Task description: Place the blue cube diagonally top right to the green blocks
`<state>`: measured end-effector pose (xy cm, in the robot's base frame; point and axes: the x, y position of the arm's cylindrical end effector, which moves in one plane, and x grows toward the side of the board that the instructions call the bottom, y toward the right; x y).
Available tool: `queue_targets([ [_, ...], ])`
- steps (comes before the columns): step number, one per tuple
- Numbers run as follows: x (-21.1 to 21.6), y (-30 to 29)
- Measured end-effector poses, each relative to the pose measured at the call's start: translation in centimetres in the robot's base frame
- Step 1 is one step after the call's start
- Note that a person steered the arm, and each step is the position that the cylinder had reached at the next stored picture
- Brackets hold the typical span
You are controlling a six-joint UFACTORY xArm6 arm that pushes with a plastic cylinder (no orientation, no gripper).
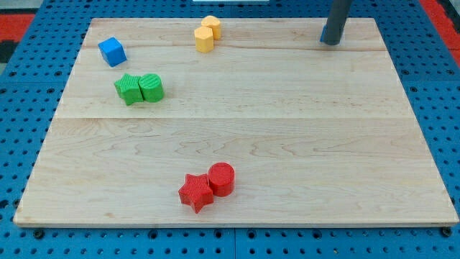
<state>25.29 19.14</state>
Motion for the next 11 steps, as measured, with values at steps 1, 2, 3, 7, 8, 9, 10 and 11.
queue_targets([
  [1,-0.6,-0.4],
  [2,2.5,-8.9],
  [3,3.4,-22.3],
  [7,1.6,-46.2],
  [8,1.2,-38.3],
  [9,2.1,-34.8],
  [10,2.1,-42.6],
  [11,6.0,-41.1],
])
